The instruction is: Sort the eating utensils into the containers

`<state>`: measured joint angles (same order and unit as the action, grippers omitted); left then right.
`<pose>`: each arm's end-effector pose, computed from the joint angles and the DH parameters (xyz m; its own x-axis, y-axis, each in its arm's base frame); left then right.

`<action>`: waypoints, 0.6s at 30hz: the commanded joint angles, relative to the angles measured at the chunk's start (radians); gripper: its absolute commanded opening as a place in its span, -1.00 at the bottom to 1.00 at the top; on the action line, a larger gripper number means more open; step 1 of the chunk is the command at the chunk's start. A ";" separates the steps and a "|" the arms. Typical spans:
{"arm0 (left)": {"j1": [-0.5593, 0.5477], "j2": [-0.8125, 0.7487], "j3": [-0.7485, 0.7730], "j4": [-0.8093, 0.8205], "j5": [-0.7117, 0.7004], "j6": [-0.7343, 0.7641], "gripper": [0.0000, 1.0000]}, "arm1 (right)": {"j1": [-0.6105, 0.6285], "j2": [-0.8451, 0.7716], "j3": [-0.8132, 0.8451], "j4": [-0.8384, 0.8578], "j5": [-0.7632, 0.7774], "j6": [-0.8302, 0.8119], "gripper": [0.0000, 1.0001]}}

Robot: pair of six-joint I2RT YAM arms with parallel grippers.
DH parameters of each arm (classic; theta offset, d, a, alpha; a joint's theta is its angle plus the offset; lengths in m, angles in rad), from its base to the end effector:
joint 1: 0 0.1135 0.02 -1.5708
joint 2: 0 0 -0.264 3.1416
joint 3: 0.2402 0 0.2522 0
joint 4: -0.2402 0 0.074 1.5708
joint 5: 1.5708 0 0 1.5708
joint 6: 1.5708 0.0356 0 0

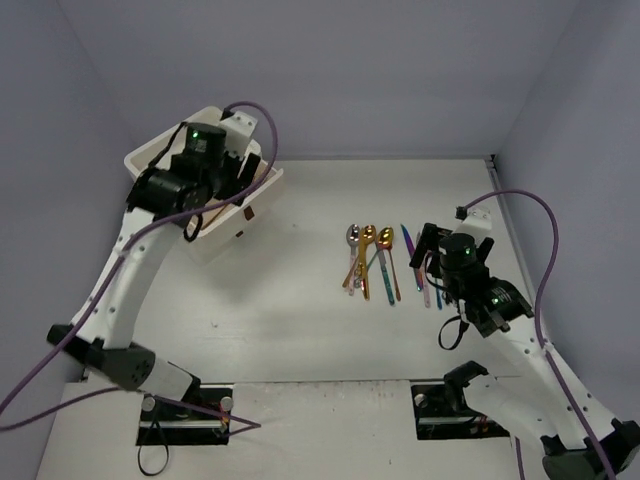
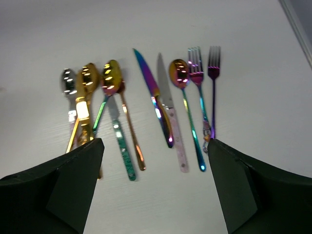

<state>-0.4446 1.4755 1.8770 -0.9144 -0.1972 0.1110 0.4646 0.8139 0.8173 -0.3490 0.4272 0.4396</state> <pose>0.2664 -0.1192 0.4738 -0.4106 0.3160 -0.8553 0.3151 0.9294 0.1921 0.1707 0.0691 0.3302 -0.2993 0.2833 -0.9111 0.0752 0.9590 0.2734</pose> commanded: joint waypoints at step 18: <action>0.004 -0.534 -0.850 0.335 0.213 -0.301 0.37 | -0.562 0.539 0.020 0.302 -0.315 -0.078 0.34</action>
<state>-0.4438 1.0287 1.0346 -0.7103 0.0231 -0.1552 -0.0416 1.2537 0.8118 -0.1516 0.2042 0.4132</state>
